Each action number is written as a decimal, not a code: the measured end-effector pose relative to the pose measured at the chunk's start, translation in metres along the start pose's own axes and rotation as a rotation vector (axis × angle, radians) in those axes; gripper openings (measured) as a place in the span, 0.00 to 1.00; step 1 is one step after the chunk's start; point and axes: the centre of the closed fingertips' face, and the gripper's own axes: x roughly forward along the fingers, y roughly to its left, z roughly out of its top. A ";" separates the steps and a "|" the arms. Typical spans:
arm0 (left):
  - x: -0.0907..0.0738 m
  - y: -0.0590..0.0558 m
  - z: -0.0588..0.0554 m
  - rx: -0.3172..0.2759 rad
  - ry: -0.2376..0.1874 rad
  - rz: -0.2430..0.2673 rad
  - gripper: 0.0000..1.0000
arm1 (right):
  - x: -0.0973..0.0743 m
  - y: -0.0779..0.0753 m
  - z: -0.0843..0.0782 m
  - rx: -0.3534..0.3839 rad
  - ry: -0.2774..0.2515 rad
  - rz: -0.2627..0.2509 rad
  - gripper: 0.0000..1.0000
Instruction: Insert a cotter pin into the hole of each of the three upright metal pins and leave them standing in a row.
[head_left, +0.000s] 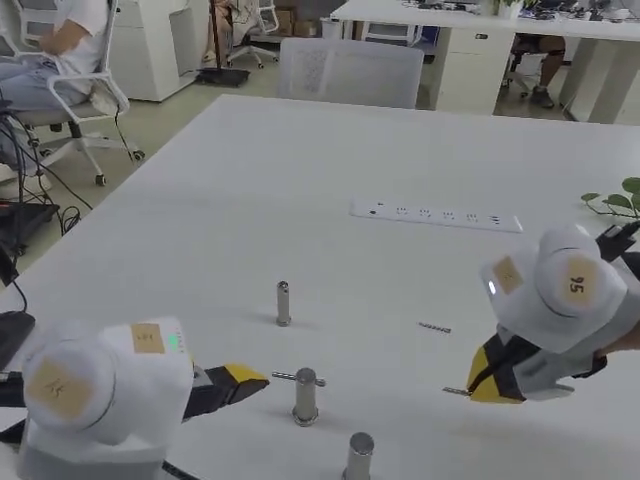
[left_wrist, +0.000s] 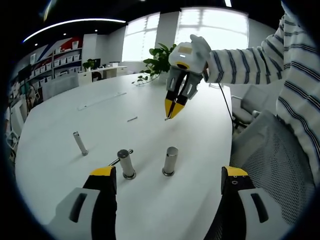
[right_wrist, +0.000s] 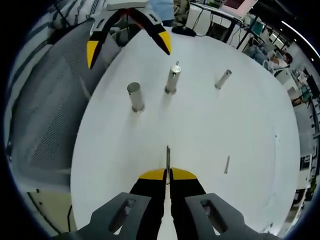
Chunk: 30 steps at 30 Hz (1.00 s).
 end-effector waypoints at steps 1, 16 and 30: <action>0.002 -0.001 0.003 -0.001 -0.006 -0.007 0.85 | 0.000 0.001 0.000 0.003 -0.002 0.000 0.03; 0.033 -0.020 0.033 0.026 -0.063 -0.073 0.73 | -0.007 0.019 0.007 0.012 -0.031 -0.035 0.03; 0.052 -0.027 0.050 -0.071 -0.114 -0.103 0.59 | -0.011 0.039 0.018 0.000 -0.058 -0.049 0.03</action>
